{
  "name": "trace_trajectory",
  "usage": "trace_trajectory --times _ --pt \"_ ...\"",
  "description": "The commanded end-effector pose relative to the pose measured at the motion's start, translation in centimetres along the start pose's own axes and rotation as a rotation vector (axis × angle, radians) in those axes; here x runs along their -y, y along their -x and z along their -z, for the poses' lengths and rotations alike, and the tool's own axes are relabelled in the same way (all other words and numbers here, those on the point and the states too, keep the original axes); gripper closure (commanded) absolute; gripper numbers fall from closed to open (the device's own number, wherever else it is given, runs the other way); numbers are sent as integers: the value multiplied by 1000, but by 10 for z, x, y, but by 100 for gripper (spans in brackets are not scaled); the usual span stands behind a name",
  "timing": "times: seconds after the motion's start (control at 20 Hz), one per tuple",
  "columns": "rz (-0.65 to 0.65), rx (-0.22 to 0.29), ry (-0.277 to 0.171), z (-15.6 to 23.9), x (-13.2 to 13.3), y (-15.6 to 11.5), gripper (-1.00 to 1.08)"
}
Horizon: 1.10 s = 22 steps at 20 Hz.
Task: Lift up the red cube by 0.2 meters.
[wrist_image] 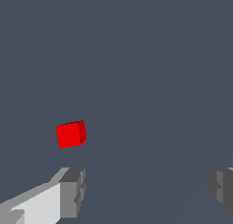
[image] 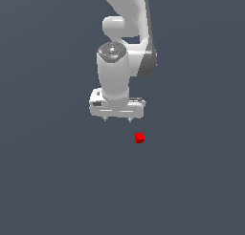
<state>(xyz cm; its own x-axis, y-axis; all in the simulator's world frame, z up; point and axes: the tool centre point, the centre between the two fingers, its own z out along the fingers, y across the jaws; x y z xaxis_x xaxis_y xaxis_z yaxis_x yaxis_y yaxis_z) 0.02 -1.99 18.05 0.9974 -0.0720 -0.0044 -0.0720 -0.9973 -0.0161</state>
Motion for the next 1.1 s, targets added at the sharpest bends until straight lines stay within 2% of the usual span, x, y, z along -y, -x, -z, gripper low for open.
trace_trajectory --times 0.0,0.45,1.05 --pt "0 0 0 0 0 0 -92" --pt "28 -1 2 -26 18 0 -92" --pt "129 -2 10 -124 82 4 -92"
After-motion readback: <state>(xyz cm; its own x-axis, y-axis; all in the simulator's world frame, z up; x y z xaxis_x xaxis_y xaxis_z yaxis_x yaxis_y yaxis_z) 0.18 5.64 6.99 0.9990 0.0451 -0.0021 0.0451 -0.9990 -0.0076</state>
